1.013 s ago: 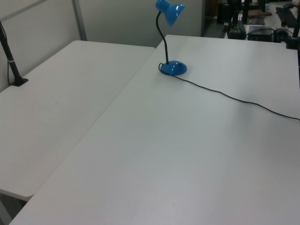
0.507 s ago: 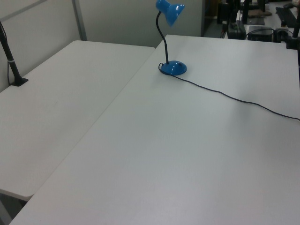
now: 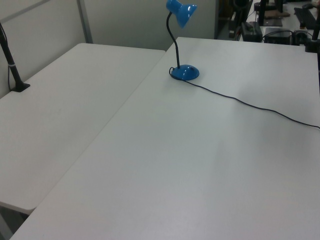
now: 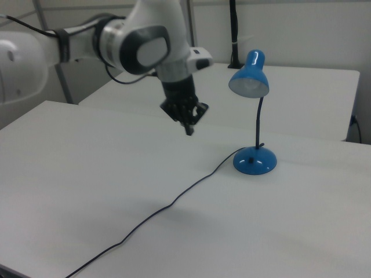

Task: Turn on the lamp
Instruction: 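Move the gripper down toward the switch on the blue lamp base, then press the switch on the lamp base with the gripper fingertips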

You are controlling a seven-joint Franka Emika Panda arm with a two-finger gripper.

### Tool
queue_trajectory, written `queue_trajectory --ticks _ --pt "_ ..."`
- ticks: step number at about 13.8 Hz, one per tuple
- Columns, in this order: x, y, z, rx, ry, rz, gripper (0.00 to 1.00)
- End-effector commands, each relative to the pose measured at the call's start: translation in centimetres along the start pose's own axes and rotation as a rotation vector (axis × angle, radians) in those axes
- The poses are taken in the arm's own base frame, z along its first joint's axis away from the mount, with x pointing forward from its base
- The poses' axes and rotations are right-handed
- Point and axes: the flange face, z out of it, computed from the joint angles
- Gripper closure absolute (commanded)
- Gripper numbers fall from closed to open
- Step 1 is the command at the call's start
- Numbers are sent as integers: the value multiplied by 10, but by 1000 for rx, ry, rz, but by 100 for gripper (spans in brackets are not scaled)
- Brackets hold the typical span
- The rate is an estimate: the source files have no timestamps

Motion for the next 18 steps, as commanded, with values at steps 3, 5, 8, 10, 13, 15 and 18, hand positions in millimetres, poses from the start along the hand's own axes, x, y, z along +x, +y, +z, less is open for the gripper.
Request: queue_trajectory --ticks 3,5,8,10,13,15,18 --pt "42 54 107 -44 171 25 100" --pt "61 67 136 -82 265 53 100" --pt "88 71 178 -127 346 54 100" --pt "92 74 204 -156 406 57 100" --pt "96 72 220 -166 420 52 100" --pt "102 69 223 -161 432 47 100" --pt "106 66 225 -157 436 42 100"
